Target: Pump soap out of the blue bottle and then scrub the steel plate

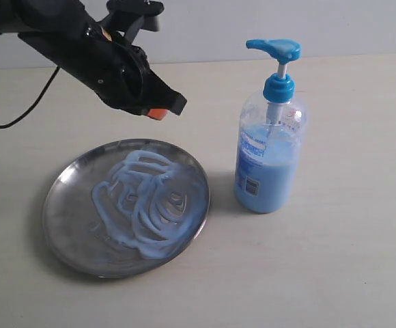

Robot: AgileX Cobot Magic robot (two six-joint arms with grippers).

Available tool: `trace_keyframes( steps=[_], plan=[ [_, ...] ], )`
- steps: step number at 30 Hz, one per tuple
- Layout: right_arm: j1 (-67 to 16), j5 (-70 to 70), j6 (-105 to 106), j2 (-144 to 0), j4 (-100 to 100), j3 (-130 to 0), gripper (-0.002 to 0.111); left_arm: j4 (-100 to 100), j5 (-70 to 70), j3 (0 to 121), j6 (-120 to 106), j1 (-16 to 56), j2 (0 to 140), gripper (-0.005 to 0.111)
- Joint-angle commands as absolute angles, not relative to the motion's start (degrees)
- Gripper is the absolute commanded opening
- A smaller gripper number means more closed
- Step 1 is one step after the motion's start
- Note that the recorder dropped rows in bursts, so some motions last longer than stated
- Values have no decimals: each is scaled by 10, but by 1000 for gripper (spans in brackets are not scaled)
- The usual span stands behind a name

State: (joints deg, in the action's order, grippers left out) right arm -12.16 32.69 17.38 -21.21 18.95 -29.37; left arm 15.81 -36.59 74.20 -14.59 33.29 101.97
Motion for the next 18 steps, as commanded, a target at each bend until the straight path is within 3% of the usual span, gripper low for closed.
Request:
trace_keyframes(
  steps=[1,18],
  plan=[
    [-120,319,180,-209,176,-289,0,151,-390,742,-142,331,976,0],
    [-120,314,180,-196,146,-270,0,141,-447,684,-142,331,764,0]
  ],
)
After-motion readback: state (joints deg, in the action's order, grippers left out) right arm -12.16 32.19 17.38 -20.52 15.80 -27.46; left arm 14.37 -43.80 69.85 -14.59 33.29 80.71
